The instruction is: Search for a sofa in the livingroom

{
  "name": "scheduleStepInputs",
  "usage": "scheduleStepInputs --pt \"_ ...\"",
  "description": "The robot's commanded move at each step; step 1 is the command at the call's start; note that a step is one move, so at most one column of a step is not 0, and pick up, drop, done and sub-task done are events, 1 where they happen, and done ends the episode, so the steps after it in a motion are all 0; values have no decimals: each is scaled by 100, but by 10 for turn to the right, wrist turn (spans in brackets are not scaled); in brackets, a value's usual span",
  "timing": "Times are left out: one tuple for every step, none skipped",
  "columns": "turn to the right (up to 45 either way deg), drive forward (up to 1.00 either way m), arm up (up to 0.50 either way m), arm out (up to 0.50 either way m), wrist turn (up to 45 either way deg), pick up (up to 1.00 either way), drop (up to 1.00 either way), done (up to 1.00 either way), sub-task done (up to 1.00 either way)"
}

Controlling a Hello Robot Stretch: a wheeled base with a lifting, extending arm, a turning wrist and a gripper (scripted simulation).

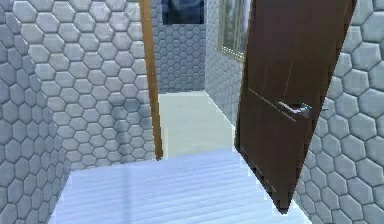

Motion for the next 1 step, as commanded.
scheduleStepInputs --pt "-30 0 0 0 0 0 0 0 0"
